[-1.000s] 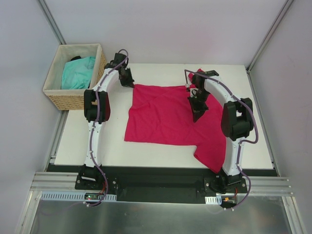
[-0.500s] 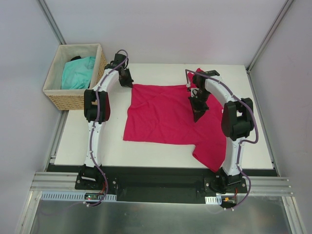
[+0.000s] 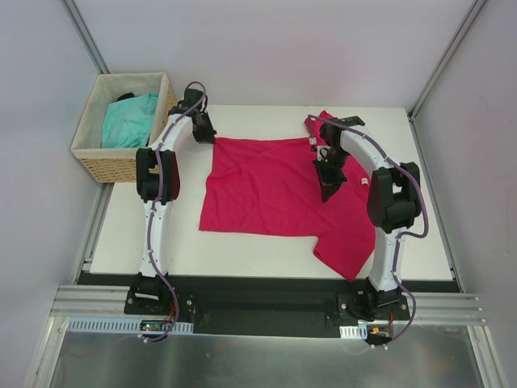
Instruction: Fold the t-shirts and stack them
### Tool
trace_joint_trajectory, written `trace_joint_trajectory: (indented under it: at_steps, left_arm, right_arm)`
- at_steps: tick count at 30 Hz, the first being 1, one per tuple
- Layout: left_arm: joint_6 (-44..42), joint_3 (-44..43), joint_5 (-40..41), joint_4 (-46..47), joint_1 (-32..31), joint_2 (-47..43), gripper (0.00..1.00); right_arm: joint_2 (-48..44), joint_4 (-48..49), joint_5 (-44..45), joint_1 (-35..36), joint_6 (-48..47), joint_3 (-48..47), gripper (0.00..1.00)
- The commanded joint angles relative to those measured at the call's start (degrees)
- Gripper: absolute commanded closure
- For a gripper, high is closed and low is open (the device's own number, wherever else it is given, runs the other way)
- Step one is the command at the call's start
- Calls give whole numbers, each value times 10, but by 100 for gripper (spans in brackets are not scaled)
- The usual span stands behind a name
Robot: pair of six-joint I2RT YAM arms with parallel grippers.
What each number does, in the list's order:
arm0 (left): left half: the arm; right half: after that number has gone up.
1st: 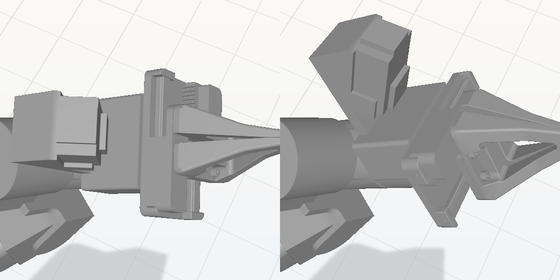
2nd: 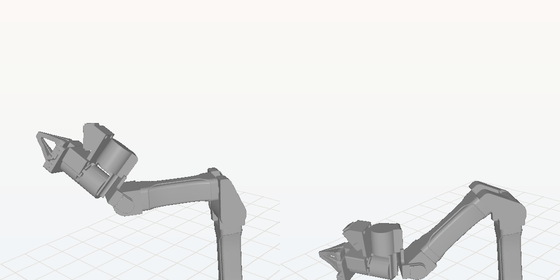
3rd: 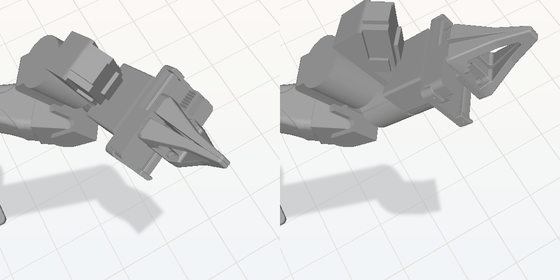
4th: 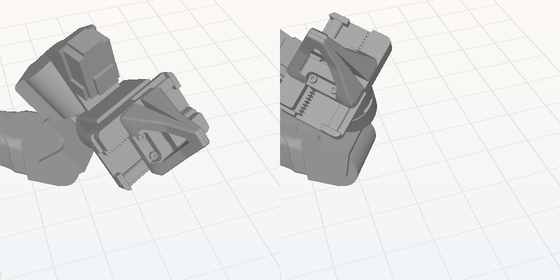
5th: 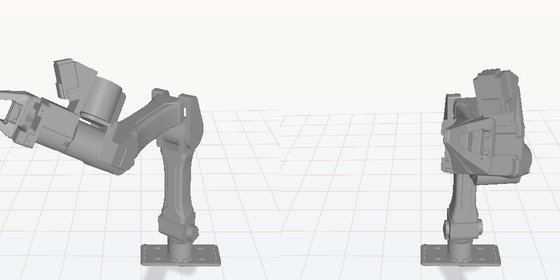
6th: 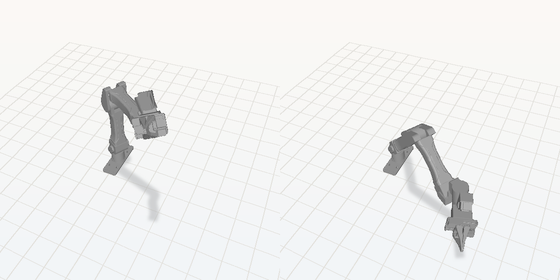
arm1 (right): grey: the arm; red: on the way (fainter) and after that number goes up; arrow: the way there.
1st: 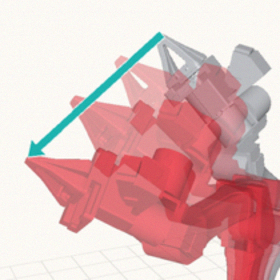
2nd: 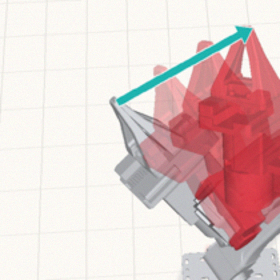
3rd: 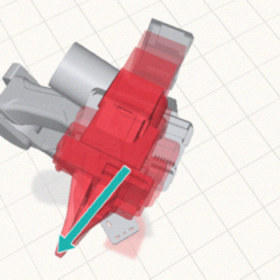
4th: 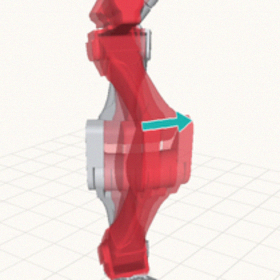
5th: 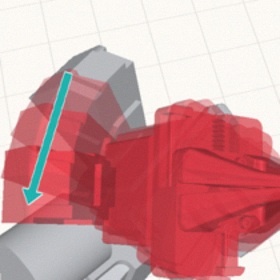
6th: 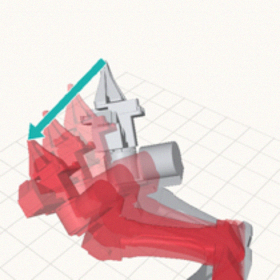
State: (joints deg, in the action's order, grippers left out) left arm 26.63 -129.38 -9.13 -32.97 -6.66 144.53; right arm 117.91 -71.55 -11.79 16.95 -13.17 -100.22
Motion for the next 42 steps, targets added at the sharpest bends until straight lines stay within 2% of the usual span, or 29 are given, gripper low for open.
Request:
trace_joint_trajectory:
  at_steps: [1,10,16,21,26,30,35,42]
  left_arm:
    - [12,-2,-6,19,4,-13,100]
    - [7,-3,-14,24,4,-9,100]
    - [0,11,-4,23,5,-25,100]
    - [-4,26,-2,23,6,-42,100]
    - [-6,30,0,22,9,-52,100]
    - [-9,40,-1,23,15,-60,100]
    - [-11,48,-1,23,23,-72,100]
    - [-11,55,-6,23,29,-79,100]
  right_arm:
    - [-37,-29,5,-3,-3,-6,99]
    - [-30,-32,6,-4,-3,-15,99]
    - [21,-18,0,-11,-4,-44,99]
    - [46,33,-21,-12,3,-38,99]
    - [29,169,-68,-15,25,30,99]
    - [11,259,-68,-17,32,96,99]
    - [20,292,-61,-17,50,113,99]
    - [34,284,-49,-12,51,112,99]
